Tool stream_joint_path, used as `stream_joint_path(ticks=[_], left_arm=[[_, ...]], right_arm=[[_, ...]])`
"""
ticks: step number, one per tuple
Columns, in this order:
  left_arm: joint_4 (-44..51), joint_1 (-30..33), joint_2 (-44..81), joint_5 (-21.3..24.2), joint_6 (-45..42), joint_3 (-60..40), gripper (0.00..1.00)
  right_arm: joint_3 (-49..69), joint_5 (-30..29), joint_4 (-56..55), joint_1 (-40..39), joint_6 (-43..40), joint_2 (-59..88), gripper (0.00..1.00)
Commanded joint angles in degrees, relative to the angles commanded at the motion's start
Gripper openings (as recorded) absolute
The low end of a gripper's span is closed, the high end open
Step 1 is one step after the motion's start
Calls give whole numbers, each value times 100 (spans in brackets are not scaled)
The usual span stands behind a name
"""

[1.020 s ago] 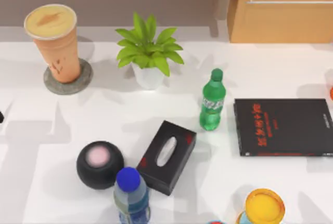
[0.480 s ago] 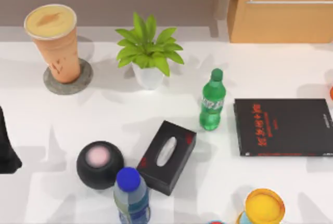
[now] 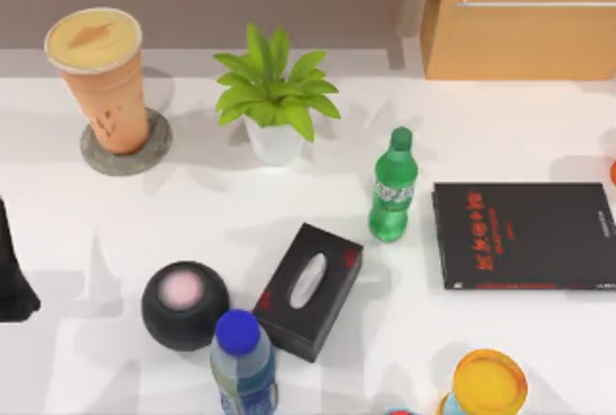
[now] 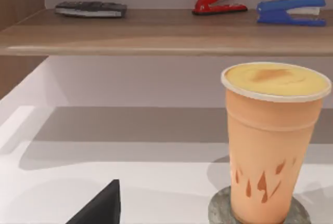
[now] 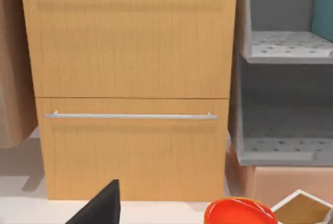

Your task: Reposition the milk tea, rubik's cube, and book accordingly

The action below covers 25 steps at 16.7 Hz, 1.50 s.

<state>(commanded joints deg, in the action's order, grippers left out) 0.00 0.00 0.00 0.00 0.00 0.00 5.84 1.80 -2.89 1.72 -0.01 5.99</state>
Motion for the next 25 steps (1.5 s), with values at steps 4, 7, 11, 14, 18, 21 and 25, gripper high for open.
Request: stream_joint_path(ticks=[4,7,11,14,18,21,25], left_arm=[[0,0,0,0,0,0,100],[0,0,0,0,0,0,100],[0,0,0,0,0,0,100],[0,0,0,0,0,0,100],[0,0,0,0,0,0,100],[0,0,0,0,0,0,100],[0,0,0,0,0,0,100]], right_arm=[[1303,379,-574,408,-28,1575,100],[2515,736,-1083,799,-58,3298,100],[4209,1242,-1777,1350,-89,5904,100],[5407,1601,-2260,1738,-95,7791,100],[6712,1991,-2786,2154,-80,9771,100],[7325,2180,-3045,2354,-64,10646,100],[7555,2253,-3148,2432,-55,10968,100]])
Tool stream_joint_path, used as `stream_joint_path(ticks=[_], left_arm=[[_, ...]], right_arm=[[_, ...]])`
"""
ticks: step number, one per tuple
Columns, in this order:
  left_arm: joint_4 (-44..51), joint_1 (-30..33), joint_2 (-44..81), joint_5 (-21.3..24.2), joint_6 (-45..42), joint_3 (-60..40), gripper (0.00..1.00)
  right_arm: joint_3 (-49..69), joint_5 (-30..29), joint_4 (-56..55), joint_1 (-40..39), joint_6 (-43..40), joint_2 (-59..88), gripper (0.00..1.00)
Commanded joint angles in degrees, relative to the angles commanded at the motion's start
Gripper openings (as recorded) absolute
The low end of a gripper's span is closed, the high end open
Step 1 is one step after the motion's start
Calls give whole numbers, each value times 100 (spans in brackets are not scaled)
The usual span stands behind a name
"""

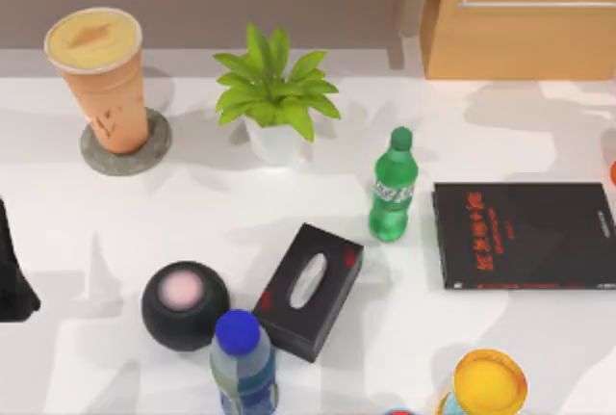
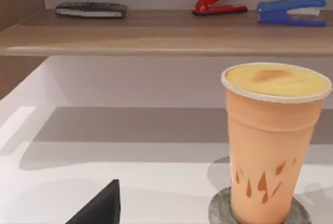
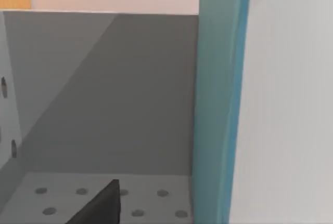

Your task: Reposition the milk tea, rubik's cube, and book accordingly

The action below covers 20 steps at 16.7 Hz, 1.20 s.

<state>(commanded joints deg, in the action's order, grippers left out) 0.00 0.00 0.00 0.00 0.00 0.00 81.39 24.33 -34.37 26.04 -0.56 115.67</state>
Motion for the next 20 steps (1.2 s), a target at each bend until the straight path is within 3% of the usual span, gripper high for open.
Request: stream_joint_path(ticks=[15,20], left_arm=[[0,0,0,0,0,0,100],[0,0,0,0,0,0,100]], right_arm=[[867,-157,302,-149,-5,570,100],[867,-157,302,-149,-5,570,62]])
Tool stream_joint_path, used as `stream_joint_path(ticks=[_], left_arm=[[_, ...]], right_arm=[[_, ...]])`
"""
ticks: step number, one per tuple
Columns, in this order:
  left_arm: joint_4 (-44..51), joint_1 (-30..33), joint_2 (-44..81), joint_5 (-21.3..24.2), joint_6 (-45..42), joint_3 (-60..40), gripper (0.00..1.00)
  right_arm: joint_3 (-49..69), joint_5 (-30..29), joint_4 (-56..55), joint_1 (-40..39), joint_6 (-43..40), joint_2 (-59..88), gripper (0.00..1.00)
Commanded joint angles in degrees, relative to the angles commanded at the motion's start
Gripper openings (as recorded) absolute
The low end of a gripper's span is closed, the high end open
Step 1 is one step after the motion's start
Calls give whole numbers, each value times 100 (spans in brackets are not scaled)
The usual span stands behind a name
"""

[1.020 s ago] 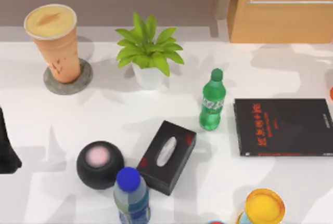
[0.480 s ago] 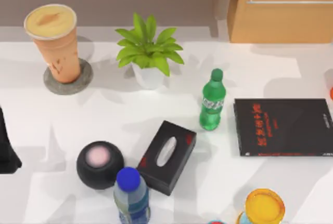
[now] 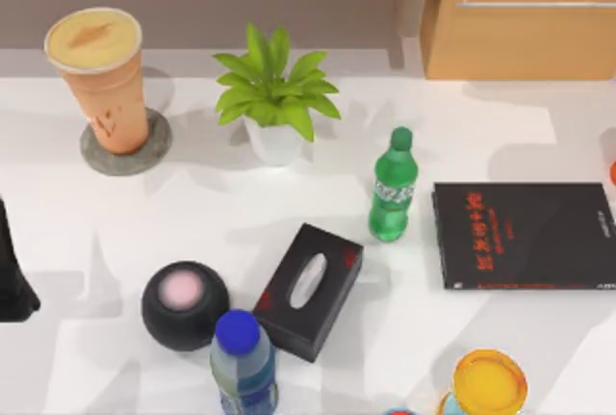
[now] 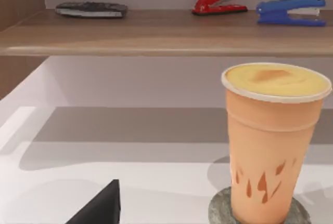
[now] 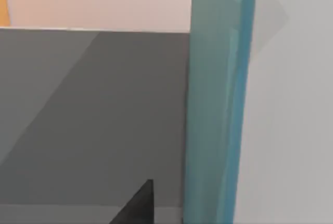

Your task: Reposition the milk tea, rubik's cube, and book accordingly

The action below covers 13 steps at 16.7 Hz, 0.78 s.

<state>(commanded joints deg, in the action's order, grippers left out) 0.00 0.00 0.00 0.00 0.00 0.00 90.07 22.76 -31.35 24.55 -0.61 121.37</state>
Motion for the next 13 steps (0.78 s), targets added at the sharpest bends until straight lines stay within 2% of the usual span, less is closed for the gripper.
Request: stream_joint_path(ticks=[8,13], left_arm=[[0,0,0,0,0,0,100],[0,0,0,0,0,0,100]], right_arm=[[0,0,0,0,0,0,2],[0,0,0,0,0,0,0]])
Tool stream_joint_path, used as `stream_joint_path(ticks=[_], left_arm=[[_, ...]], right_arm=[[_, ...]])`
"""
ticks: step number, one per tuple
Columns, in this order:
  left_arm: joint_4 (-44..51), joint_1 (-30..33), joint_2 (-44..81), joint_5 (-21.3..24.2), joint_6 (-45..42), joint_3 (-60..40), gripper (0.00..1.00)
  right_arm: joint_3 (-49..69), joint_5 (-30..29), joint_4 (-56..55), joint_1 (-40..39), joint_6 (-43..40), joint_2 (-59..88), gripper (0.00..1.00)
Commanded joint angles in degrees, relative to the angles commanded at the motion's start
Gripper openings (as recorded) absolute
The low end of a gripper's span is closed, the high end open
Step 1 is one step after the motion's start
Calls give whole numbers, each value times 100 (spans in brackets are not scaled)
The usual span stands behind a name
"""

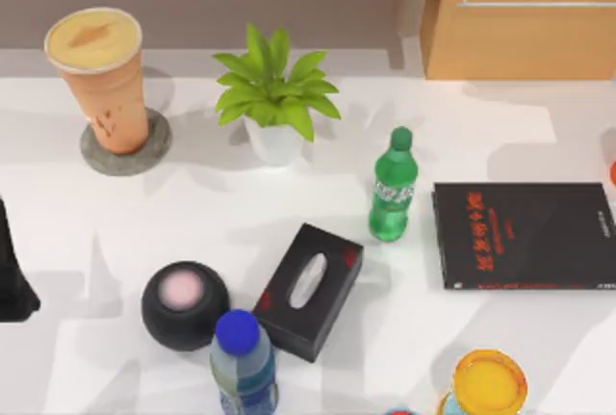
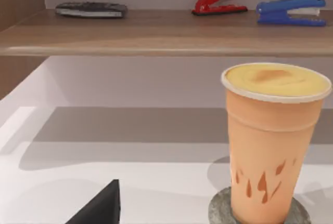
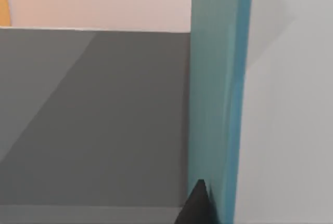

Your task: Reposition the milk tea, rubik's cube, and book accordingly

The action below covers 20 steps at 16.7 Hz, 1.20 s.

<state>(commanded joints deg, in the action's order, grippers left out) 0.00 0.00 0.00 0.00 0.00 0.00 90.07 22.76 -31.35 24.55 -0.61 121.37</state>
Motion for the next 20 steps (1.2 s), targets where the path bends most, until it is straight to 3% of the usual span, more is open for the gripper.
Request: stream_joint_path(ticks=[14,20], left_arm=[[0,0,0,0,0,0,100],[0,0,0,0,0,0,100]], right_arm=[[-186,25,88,42,65,-302,0],[-1209,-762,5,-61,1351,-1628,0]])
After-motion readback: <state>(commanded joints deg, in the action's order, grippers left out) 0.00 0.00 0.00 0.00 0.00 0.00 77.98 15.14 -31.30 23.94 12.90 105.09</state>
